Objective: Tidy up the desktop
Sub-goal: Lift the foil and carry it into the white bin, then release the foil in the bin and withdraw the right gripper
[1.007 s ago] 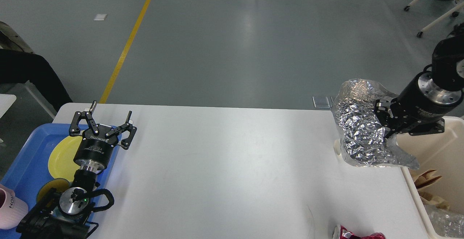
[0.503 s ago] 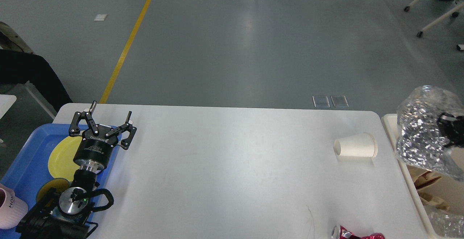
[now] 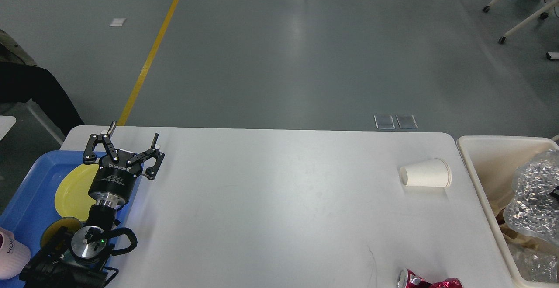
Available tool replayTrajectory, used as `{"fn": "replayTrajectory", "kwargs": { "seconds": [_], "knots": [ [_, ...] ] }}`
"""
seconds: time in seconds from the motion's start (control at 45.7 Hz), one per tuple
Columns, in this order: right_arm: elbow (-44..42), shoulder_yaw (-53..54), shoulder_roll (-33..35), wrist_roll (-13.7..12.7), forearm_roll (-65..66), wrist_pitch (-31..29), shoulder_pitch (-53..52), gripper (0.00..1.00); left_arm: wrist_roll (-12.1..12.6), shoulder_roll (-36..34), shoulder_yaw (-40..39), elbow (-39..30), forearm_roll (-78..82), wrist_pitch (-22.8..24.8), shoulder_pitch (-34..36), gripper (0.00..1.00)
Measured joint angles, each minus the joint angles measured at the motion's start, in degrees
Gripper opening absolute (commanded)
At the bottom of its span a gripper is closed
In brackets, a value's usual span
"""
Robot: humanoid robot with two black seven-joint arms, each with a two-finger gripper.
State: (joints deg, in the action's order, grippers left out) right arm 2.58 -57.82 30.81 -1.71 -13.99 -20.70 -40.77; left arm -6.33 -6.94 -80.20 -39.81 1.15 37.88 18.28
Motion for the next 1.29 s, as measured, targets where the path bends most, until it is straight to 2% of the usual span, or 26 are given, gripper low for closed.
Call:
{"fn": "replayTrajectory", "kwargs": {
  "seconds": [0.088,0.241,0.438,0.46,0.482,0.569,0.613,0.635,0.788,1.029,1.204,1.292],
  "knots": [
    [-4.13,0.26,-2.68,-0.03,0.34,1.95,4.81,0.00,0.00,0.01,-0.02,0.00,0.00,0.00,0.00,0.97],
    [-5.55,0.12,-5.57,-0.01,0.84,6.99,9.08,0.00,0.05,0.01,-0.05,0.00,0.00,0.00,-0.07,0.97],
    [-5.61,0.73,-6.32,0.00,0.76,8.63,12.06,0.00,0.05,0.01,-0.05,0.00,0.00,0.00,-0.04,0.97],
    [-5.62,0.75,-6.34,0.01,0.74,8.68,12.12,0.03,0.05,0.01,-0.05,0.00,0.00,0.00,-0.03,0.97],
    [-5.62,0.76,-6.35,0.01,0.74,8.73,12.14,0.16,0.05,0.01,-0.04,0.00,0.00,0.00,-0.02,0.97],
    [-5.73,0.82,-6.36,0.03,0.55,9.76,12.19,0.58,0.05,0.00,0.00,0.00,0.00,0.00,-0.01,0.97],
    [-5.79,0.88,-6.36,0.06,0.41,11.42,12.20,0.88,0.05,0.00,0.02,-0.01,0.00,0.00,0.00,0.97],
    [-5.80,0.90,-6.36,0.08,0.37,12.35,12.20,1.00,0.05,0.00,0.02,-0.01,0.00,0.00,0.00,0.97],
    [-5.80,0.91,-7.02,0.25,0.25,18.44,12.26,1.00,0.00,0.00,0.02,-0.01,0.00,0.00,0.01,0.97],
    [-5.87,0.78,-7.03,0.47,0.21,20.92,11.80,1.00,0.00,0.00,0.03,-0.01,0.00,0.00,0.02,0.97],
    [-5.92,0.03,-6.58,0.46,0.91,20.30,8.75,1.00,0.00,0.00,0.03,-0.01,0.00,0.00,0.01,0.97],
    [-5.87,-0.73,-6.20,0.28,1.91,16.52,4.79,1.00,0.00,0.00,0.03,-0.01,0.00,0.00,0.01,0.97]
  ]
}}
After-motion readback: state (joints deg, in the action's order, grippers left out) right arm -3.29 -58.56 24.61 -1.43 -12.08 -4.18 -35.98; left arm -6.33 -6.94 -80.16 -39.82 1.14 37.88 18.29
